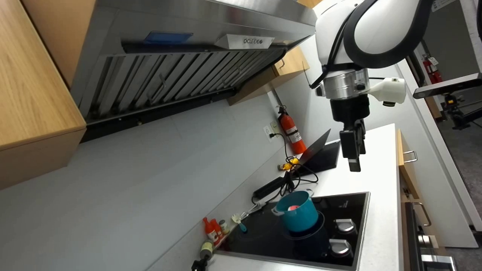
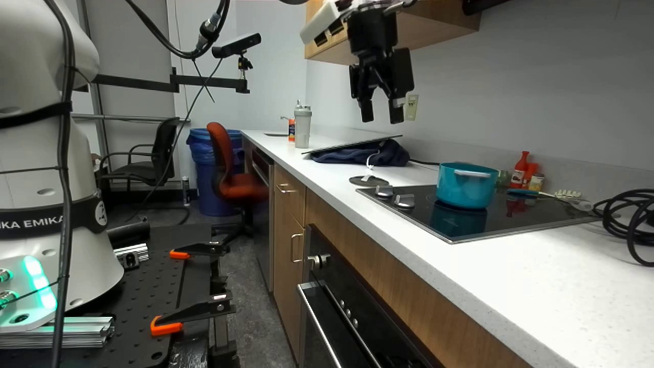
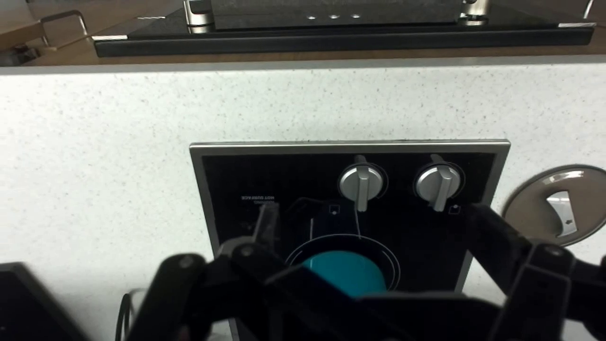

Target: Take the lid from the blue pot and put it at the left of the stove

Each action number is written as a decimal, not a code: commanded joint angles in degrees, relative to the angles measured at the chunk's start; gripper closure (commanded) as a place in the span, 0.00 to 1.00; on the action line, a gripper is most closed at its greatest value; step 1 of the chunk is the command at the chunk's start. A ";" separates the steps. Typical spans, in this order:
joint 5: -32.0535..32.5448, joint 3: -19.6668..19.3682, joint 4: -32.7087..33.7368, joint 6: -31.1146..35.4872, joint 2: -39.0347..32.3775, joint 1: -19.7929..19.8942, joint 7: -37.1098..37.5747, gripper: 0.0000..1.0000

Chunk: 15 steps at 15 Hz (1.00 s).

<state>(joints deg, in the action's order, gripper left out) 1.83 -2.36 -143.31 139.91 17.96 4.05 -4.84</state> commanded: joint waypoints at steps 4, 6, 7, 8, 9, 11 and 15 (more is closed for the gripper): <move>0.21 -0.63 -0.90 -0.90 2.35 -0.40 0.16 0.00; 0.21 -0.70 -1.17 -1.27 3.23 -0.38 0.16 0.00; 0.20 -0.72 -1.18 -1.46 3.42 -0.38 0.16 0.00; 0.20 -0.72 -1.19 -1.54 3.51 -0.38 0.16 0.00; 0.20 -0.72 -1.22 -1.56 3.55 -0.38 0.15 0.00; 0.20 -0.73 -1.26 -1.56 3.56 -0.38 0.15 0.00; 0.20 -0.73 -1.33 -1.56 3.60 -0.38 0.15 0.00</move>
<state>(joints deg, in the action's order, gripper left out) 1.83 -2.74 -144.73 138.52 21.53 4.05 -4.86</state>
